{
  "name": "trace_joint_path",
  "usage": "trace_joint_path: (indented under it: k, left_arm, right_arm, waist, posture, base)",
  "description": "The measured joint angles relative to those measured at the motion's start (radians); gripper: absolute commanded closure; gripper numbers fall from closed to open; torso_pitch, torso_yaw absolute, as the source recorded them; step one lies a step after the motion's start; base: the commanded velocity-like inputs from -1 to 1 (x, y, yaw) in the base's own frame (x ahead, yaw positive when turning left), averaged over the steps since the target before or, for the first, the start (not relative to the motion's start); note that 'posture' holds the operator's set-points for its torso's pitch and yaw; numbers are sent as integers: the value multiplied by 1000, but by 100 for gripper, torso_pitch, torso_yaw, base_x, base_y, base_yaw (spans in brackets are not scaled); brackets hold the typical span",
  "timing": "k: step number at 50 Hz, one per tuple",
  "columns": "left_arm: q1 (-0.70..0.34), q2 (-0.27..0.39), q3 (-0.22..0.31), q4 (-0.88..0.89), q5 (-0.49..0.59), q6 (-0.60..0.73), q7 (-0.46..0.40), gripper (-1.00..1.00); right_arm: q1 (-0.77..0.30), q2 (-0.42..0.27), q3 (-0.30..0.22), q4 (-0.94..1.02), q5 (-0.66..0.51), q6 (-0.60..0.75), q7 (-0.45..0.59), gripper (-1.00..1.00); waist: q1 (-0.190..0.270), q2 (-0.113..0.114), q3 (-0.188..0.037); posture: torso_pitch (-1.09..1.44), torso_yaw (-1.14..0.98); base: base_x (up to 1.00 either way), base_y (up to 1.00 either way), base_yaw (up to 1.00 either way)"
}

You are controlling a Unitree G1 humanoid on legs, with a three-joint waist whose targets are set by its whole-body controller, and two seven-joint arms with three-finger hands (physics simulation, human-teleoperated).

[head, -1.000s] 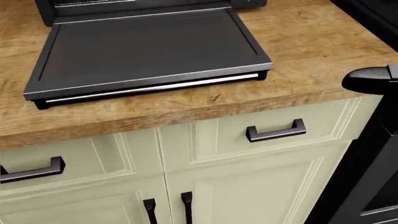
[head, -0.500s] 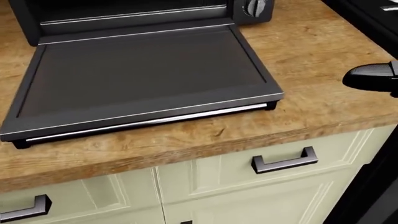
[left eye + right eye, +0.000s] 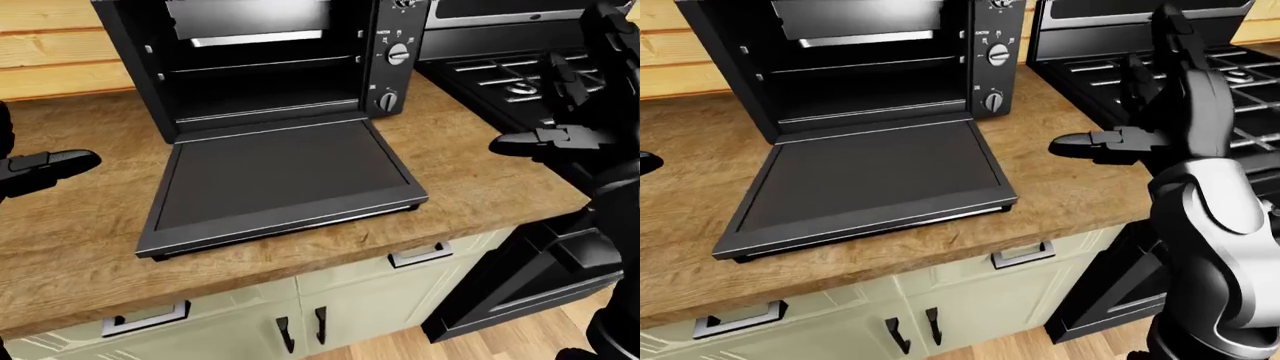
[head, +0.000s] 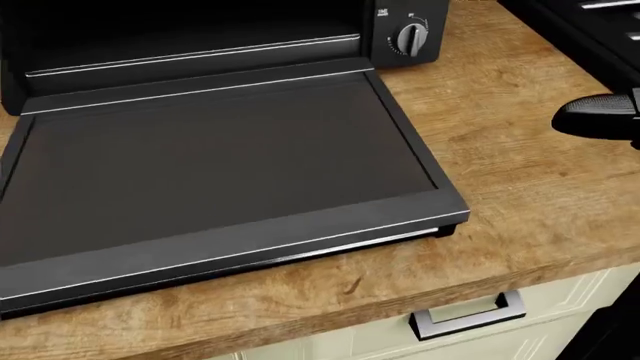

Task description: Close the toaster oven door.

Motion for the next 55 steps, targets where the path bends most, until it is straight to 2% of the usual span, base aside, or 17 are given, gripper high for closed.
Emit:
trace_joint_path:
  k: [1, 4, 6, 9, 12, 17, 21, 29, 33, 41, 47, 51, 55]
  left_arm:
    - [3, -8, -7, 0, -2, 0, 0, -100]
    - [8, -11, -27, 10, -11, 10, -6, -100]
    - [7, -8, -24, 12, -14, 14, -6, -100]
    - [5, 0, -12, 7, -14, 9, -2, -100]
    - [2, 8, -2, -4, -13, -2, 1, -100]
    - [12, 2, 2, 18, -9, -2, 6, -100]
    - [15, -2, -10, 28, -10, 11, 3, -100]
    - [-2, 13, -1, 13, -19, 8, 10, -100]
    - [-5, 16, 0, 35, -24, -7, 19, -100]
    - [12, 20, -7, 53, 1, -18, 14, -100]
    - [-11, 55, 32, 64, -27, 43, 45, -100]
    - [-11, 85, 48, 113, -29, 27, 65, -100]
    - [-17, 107, 47, 200, -6, -11, 96, -100]
  right_arm:
    - [4, -1, -5, 4, -1, -2, -1, -100]
    - [19, 3, -10, 25, -8, 8, -9, -100]
    - [14, 0, -7, 27, -8, 16, -13, -100]
    - [8, -4, -7, 11, -4, 9, -12, -100]
    - [-5, -6, -7, 13, -5, -6, -12, -100]
    - [9, 9, 17, 30, 6, 7, -15, -100]
    - [3, 6, 19, 38, 3, 12, -22, -100]
    - [-17, -9, 23, 46, -26, -10, -29, -100]
    - [-26, -10, 56, 74, -99, -37, -16, -100]
    - [-25, 1, 34, 150, -234, -68, -15, -100]
    - [-48, -11, 6, 143, -197, -23, 11, -100]
    - [-63, -33, 1, 164, -172, -11, 5, -100]
    - [-66, -50, 38, 197, -202, -46, 7, -100]
  waist:
    - [-9, 14, 6]
    - [-23, 16, 11]
    - [-23, 28, 8]
    - [-23, 60, 14]
    - [-28, 106, 5]
    - [-17, 64, 22]
    - [-18, 49, 22]
    - [-20, 51, 14]
    - [-20, 54, 16]
    - [-18, 54, 24]
    - [-21, 55, 23]
    - [-21, 58, 21]
    - [-21, 58, 23]
  posture:
    - [0, 0]
    - [0, 0]
    - [0, 0]
    - [0, 0]
    - [0, 0]
    - [0, 0]
    - [0, 0]
    - [0, 0]
    - [0, 0]
    - [0, 0]
    - [0, 0]
    - [0, 0]
    - [0, 0]
  base:
    - [16, 0, 0]
    - [17, 0, 0]
    - [17, 0, 0]
    - [14, 0, 0]
    - [2, 0, 0]
    - [0, 0, 0]
    - [0, 0, 0]
    - [0, 0, 0]
    - [0, 0, 0]
    - [0, 0, 0]
    - [0, 0, 0]
    - [0, 0, 0]
    - [0, 0, 0]
